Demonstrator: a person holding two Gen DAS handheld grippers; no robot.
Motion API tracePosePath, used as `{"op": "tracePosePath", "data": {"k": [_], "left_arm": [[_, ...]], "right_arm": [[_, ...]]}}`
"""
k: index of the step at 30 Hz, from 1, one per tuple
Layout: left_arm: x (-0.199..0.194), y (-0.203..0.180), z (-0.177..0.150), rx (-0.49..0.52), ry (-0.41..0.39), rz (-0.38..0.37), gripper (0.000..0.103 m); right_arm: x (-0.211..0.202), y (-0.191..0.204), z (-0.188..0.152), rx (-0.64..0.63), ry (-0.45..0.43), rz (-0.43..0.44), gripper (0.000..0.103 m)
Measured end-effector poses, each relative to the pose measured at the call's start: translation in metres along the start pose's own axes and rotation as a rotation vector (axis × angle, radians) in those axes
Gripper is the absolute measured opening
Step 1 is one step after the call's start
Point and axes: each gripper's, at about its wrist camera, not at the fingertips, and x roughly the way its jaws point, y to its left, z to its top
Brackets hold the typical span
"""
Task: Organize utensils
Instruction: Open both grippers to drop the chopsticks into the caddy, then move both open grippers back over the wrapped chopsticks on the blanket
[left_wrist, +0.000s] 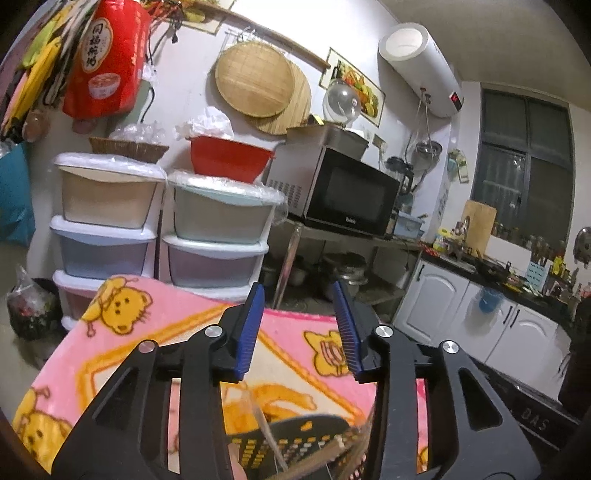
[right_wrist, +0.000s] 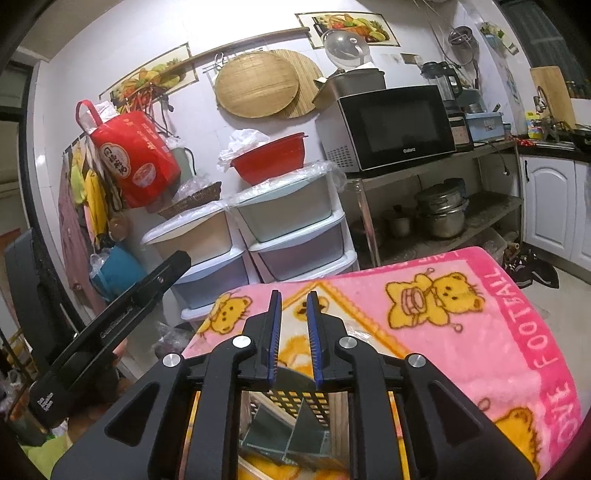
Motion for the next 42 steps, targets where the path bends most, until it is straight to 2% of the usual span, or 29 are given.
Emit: {"op": "tracePosePath", "data": {"k": [11, 24, 35, 42], "left_arm": [[-0.018, -0.001, -0.013, 0.015, 0.118, -0.053, 0.046], [-0.057, -0.003, -0.014, 0.025, 0.117, -0.097, 0.062], [-0.075, 0.002, -0.024, 0.019, 0.129, -0.093, 0.090], [-0.088, 0.007, -0.032, 0.021, 0.148, -0.090, 0.092]], "right_arm": [[-0.016, -0.004, -0.012, -0.017, 0.050, -0.037, 0.028], [-0.043, -0.002, -0.023, -0.017, 0.065, -0.051, 0.038], [-0.063, 0.005, -0.034, -0.031, 0.065, -0.054, 0.049], [-0.074, 0.006, -0.043, -0.036, 0.071, -0.060, 0.055]]}}
